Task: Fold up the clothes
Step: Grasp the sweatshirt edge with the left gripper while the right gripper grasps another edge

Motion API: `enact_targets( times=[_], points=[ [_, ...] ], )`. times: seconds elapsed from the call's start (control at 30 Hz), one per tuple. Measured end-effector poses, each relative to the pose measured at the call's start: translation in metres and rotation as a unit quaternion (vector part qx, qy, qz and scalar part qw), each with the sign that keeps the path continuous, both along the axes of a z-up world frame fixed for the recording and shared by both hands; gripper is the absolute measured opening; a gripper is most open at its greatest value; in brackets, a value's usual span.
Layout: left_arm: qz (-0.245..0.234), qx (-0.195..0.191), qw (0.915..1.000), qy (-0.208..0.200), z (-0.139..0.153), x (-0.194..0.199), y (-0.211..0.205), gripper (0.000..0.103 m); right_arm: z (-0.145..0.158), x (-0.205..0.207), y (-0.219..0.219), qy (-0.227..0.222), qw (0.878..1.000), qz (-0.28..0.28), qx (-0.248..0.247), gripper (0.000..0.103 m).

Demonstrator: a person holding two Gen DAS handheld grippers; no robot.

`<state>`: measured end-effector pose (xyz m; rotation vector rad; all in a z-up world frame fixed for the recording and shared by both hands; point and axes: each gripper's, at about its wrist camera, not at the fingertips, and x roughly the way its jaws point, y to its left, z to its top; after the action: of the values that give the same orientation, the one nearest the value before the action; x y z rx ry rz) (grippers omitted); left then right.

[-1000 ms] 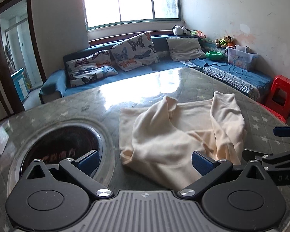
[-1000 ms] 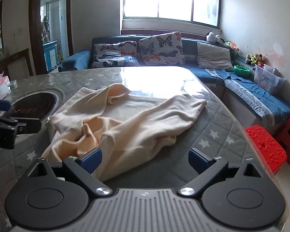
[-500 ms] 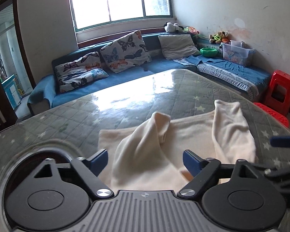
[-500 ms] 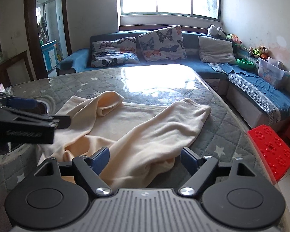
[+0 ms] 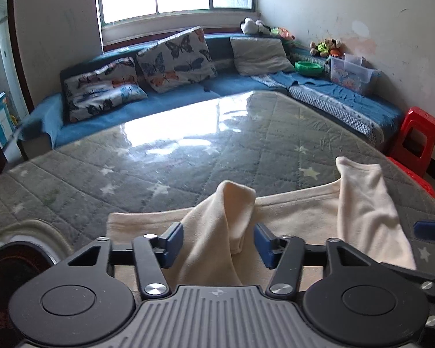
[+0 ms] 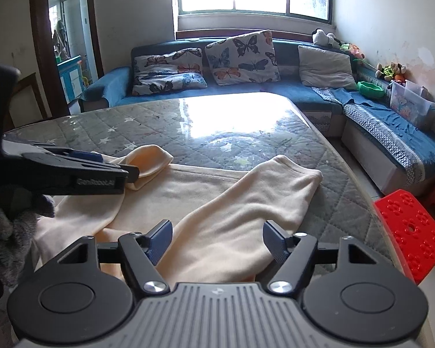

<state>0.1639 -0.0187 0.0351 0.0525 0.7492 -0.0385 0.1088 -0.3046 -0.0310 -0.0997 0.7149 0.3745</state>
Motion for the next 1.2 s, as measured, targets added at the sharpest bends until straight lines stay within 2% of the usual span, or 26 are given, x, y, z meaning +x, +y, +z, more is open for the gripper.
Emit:
enact_targets(
  times=[0.03,0.2,0.33,0.43,0.53,0.83,1.0,1.2],
  points=[
    [-0.001,-0.002,1.0000,0.002,-0.002,0.003,0.001,0.037,0.000,0.003,0.001,0.000,1.000,0.001,-0.001,0.069],
    [-0.012,-0.011,0.9999,0.003,-0.007,0.002,0.006,0.021,-0.001,0.014,0.003,0.000,1.000,0.000,-0.006,0.068],
    [-0.013,-0.015,0.9998,-0.003,-0.003,-0.001,0.007,0.017,-0.003,0.019,0.004,0.004,1.000,0.000,-0.006,0.064],
    [-0.011,-0.013,0.9998,-0.008,-0.001,-0.002,0.008,0.010,-0.004,0.017,0.006,0.005,1.000,0.003,-0.004,0.062],
    [-0.005,-0.016,0.9998,-0.014,0.003,-0.004,0.010,0.009,-0.003,0.015,0.008,0.006,1.000,0.006,-0.004,0.058],
    [0.012,-0.032,0.9981,-0.051,0.023,-0.032,0.031,0.008,-0.005,0.029,0.003,0.009,1.000,-0.004,-0.007,0.058],
    [0.043,-0.054,0.9946,-0.077,0.038,-0.063,0.057,0.008,-0.010,0.044,0.007,0.013,1.000,-0.003,-0.017,0.056],
    [0.095,-0.080,0.9873,-0.099,0.050,-0.114,0.101,0.008,-0.021,0.061,0.022,0.027,0.999,0.004,-0.032,0.047]
  ],
)
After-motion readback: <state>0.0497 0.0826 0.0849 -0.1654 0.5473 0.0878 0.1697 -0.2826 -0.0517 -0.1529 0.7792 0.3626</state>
